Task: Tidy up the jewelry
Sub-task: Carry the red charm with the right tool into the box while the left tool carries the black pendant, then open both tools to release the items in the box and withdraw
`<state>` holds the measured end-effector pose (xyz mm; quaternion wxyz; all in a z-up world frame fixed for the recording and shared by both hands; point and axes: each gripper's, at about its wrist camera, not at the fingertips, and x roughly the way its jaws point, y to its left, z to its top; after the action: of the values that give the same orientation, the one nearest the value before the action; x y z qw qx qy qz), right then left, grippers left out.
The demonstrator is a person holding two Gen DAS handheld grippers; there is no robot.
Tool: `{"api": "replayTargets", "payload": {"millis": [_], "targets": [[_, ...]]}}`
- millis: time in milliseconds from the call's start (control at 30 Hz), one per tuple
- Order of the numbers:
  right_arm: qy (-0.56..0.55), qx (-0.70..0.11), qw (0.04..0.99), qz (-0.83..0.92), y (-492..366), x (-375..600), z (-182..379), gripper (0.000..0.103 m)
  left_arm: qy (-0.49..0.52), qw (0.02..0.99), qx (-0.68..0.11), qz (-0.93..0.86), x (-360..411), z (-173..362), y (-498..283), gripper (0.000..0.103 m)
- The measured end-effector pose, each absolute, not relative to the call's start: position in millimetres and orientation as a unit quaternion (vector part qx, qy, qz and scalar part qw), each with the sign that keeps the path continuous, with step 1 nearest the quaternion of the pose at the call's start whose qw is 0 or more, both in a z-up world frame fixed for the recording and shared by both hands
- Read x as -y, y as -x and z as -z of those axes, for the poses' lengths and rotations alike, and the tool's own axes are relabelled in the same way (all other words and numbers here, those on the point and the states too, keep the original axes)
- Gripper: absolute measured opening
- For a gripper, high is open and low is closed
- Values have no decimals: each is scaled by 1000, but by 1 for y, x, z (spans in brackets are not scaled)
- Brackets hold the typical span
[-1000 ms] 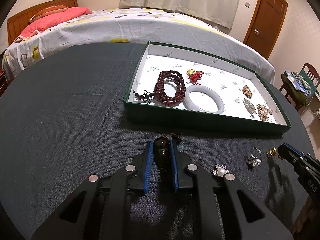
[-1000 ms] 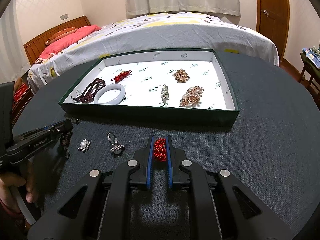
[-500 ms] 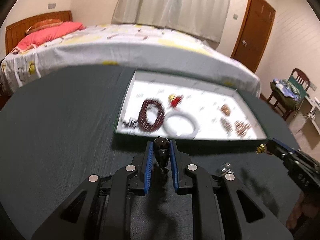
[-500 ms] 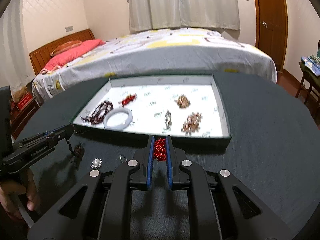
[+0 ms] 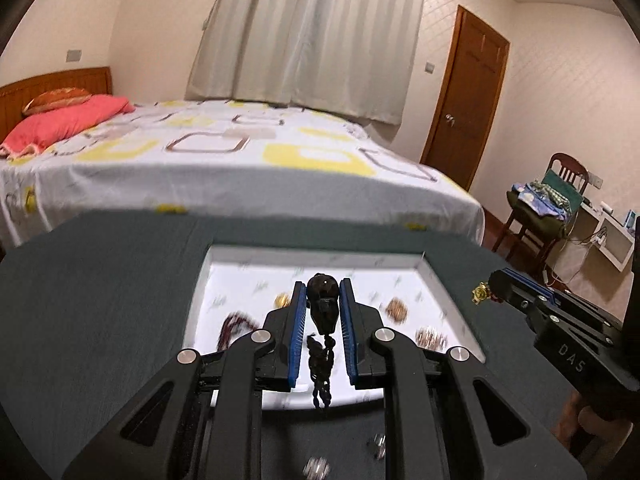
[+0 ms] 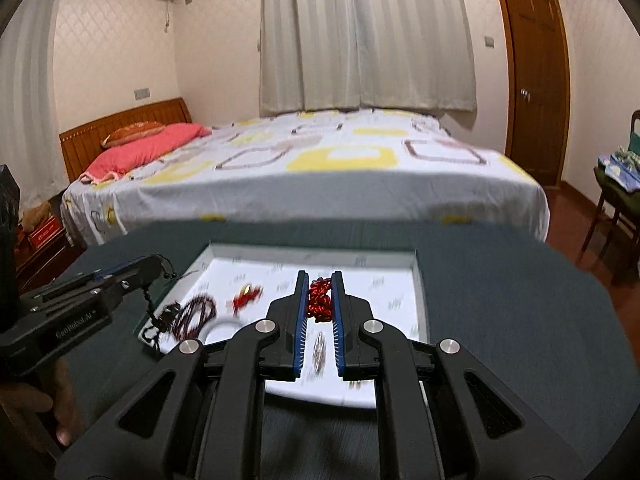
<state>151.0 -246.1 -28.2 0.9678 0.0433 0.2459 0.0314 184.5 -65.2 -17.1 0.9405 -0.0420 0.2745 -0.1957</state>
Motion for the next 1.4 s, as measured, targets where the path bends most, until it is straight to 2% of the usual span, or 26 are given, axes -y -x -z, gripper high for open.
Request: {"api": "replayTargets", "payload": {"millis": [267,600,1200,1300,1333,1400], "targets": [[-36,-241,970,-12,-197,265,43,12,30,935,-291,201,99,36,-229,18],[-38,-315,948,6,-244,282,100,12,-6,909,-370,190,138,93,-271,18],[-48,-367,929,15,-263,289,126,13,-15,888,-423,183,146,112,-289,18],[-51,-369,928,16,-263,289,127,18,-9,883,-433,183,146,114,-292,20],[-52,-368,928,16,-263,289,127,22,-9,882,-434,183,146,114,-292,25],[-53,-364,930,19,-260,289,125,25,-7,884,-429,184,144,112,-290,33]]}}
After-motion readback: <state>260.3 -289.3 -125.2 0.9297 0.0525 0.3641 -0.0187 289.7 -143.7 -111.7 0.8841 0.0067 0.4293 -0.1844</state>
